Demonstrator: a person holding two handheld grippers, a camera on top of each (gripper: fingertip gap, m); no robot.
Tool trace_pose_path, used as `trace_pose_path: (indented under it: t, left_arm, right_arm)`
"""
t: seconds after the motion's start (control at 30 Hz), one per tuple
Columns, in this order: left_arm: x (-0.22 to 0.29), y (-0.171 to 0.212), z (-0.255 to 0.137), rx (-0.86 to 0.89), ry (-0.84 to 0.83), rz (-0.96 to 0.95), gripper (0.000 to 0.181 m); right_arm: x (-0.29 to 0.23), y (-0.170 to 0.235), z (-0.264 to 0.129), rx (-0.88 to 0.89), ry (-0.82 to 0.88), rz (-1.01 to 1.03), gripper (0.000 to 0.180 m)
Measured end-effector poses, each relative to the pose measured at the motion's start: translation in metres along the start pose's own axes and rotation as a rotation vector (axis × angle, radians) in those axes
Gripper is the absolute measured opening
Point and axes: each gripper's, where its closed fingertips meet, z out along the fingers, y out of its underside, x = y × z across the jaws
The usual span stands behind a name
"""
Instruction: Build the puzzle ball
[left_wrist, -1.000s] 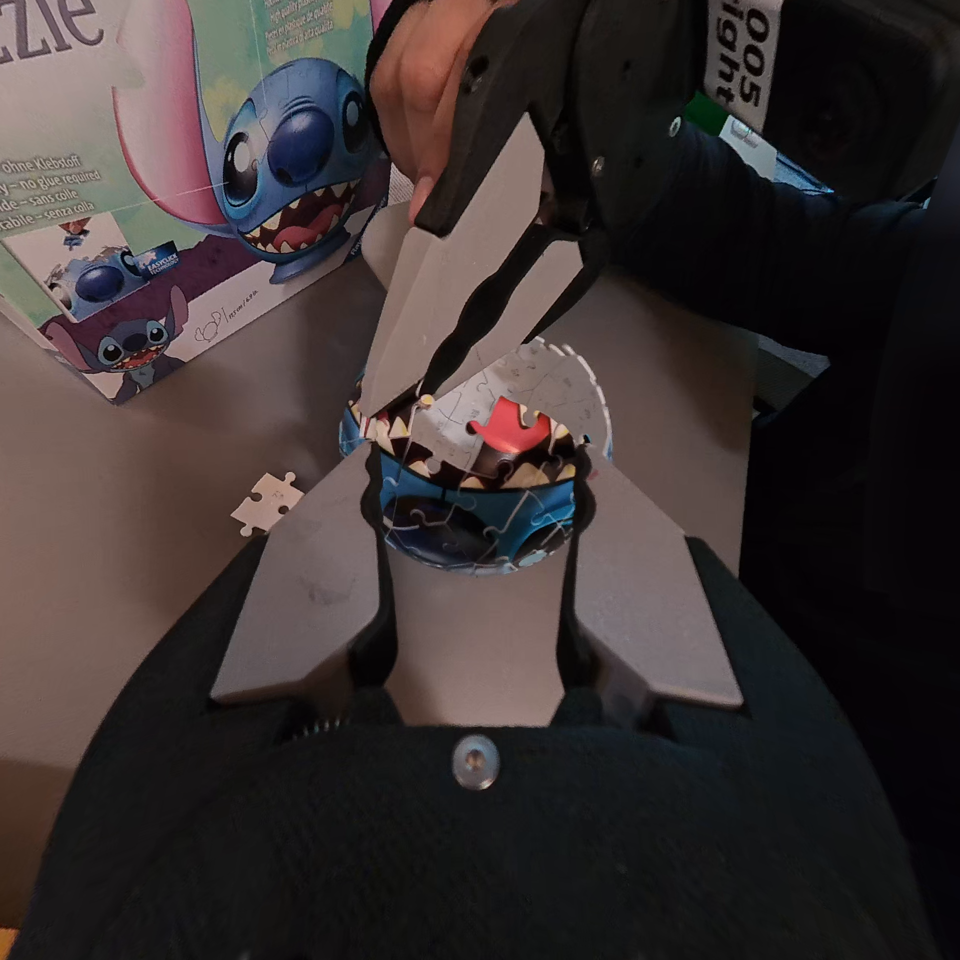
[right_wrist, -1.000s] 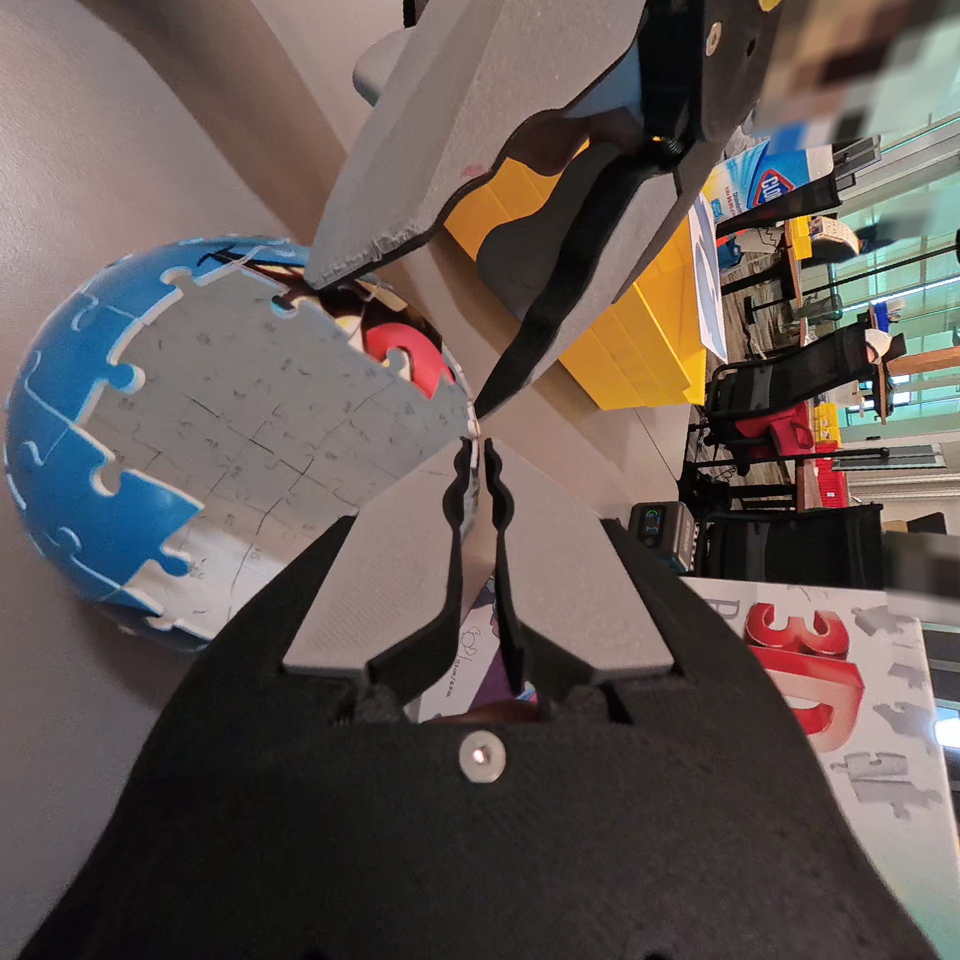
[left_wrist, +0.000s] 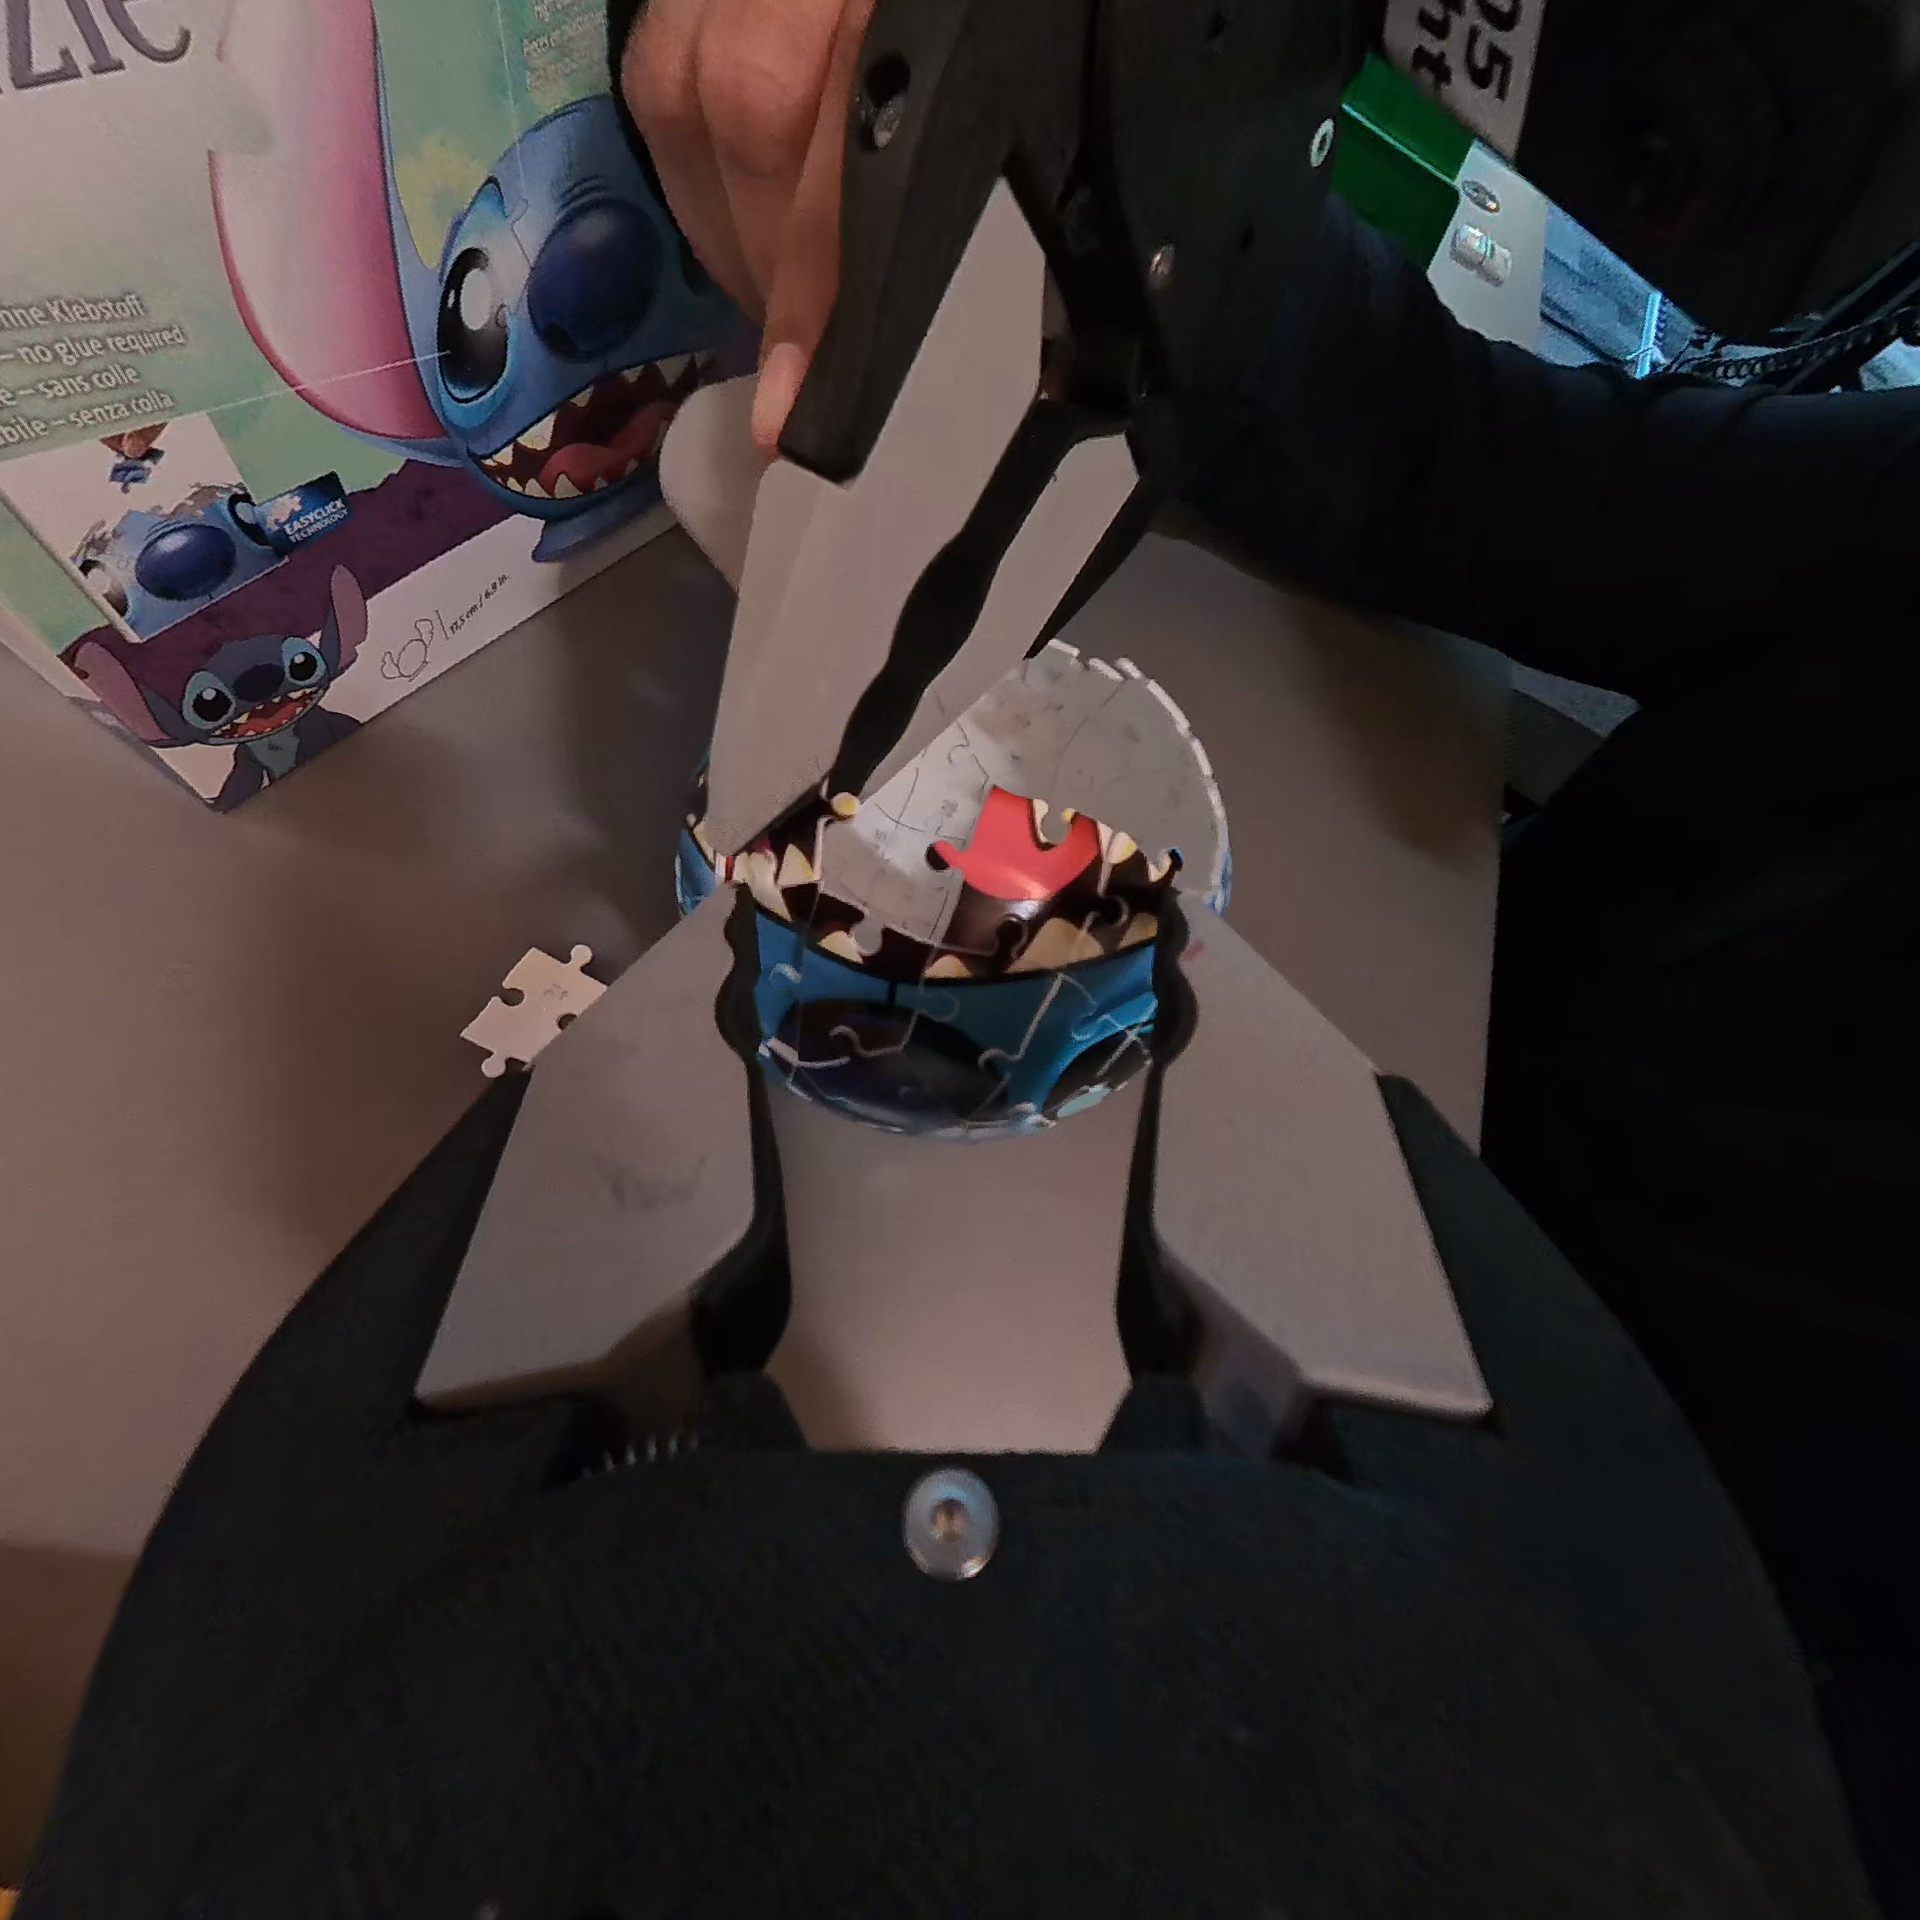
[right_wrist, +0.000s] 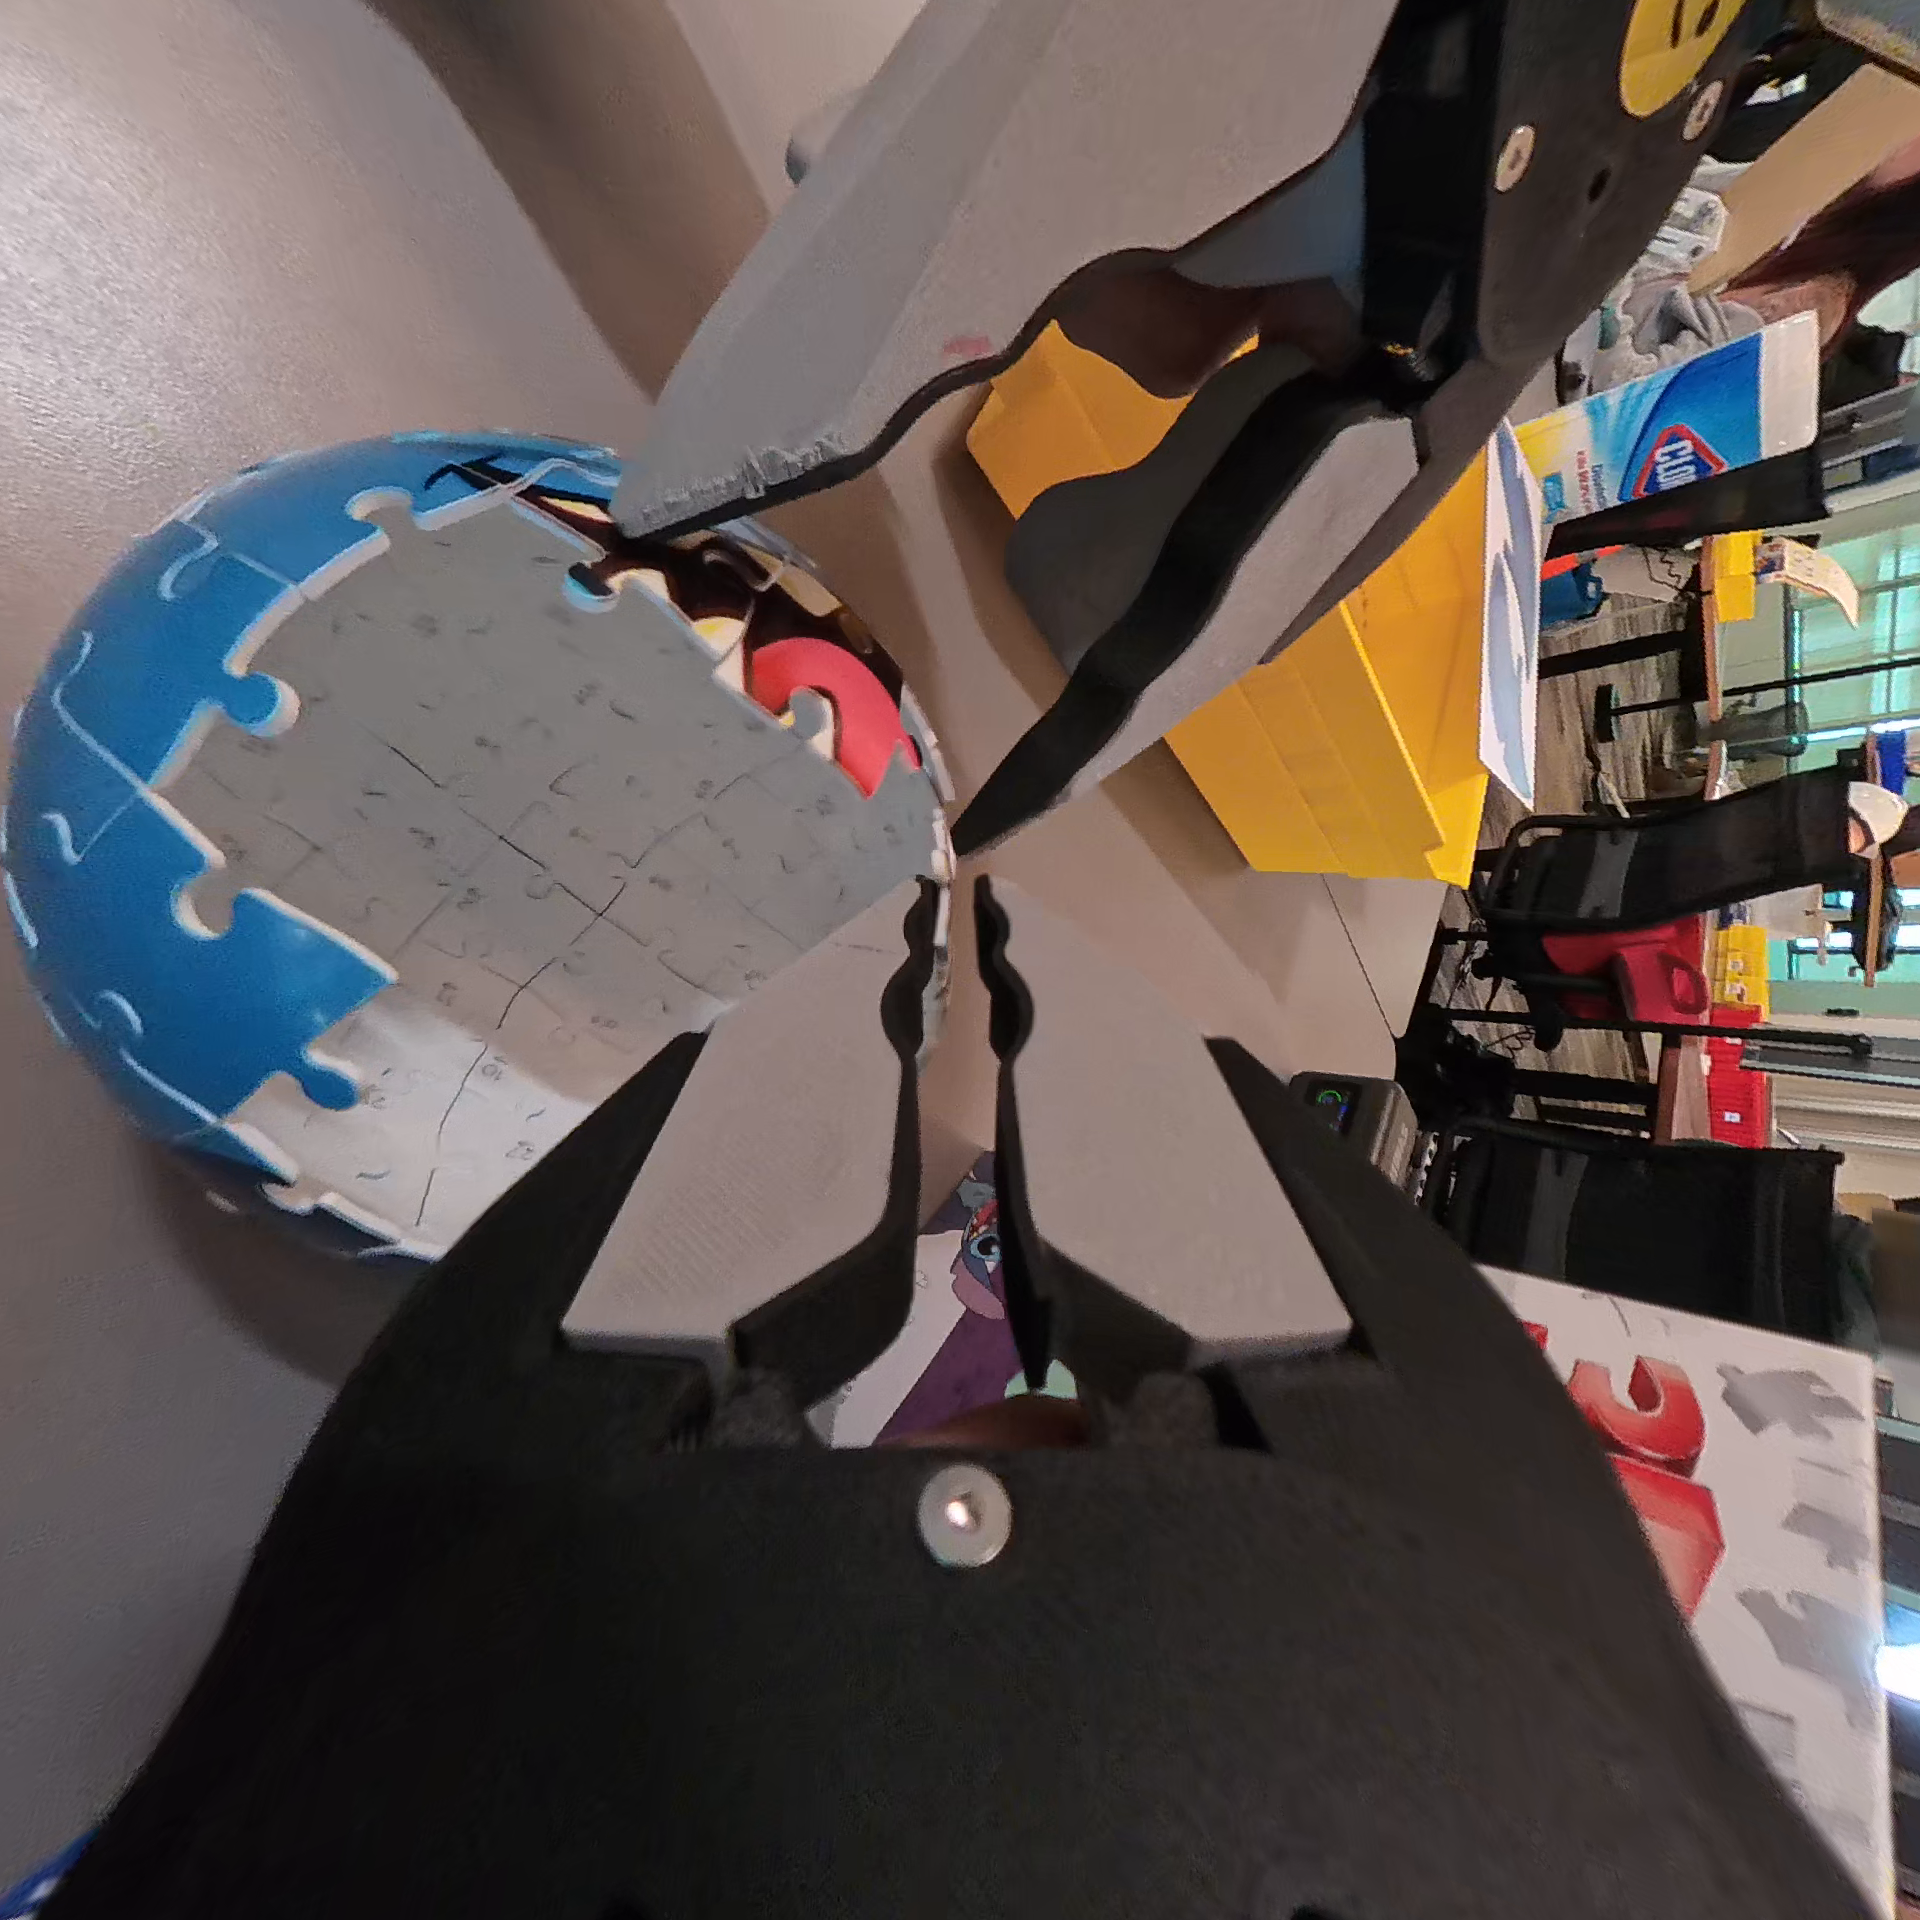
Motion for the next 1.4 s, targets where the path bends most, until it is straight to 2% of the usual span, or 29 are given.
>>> trace_pose_path:
  t: [0.63,1.17,1.4]
  left_arm:
    - [0.003,0.001,0.002,-0.014,-0.002,0.003,0.077]
    - [-0.001,0.001,-0.004,0.007,-0.005,-0.021,0.077]
    - [0.001,-0.003,-0.016,0.053,0.008,-0.032,0.072]
  right_arm:
    - [-0.005,-0.001,0.001,0.002,-0.071,-0.034,0.000]
    - [0.001,-0.003,0.005,0.007,-0.035,-0.030,0.000]
    - [0.001,-0.004,0.006,0.008,-0.019,-0.040,0.000]
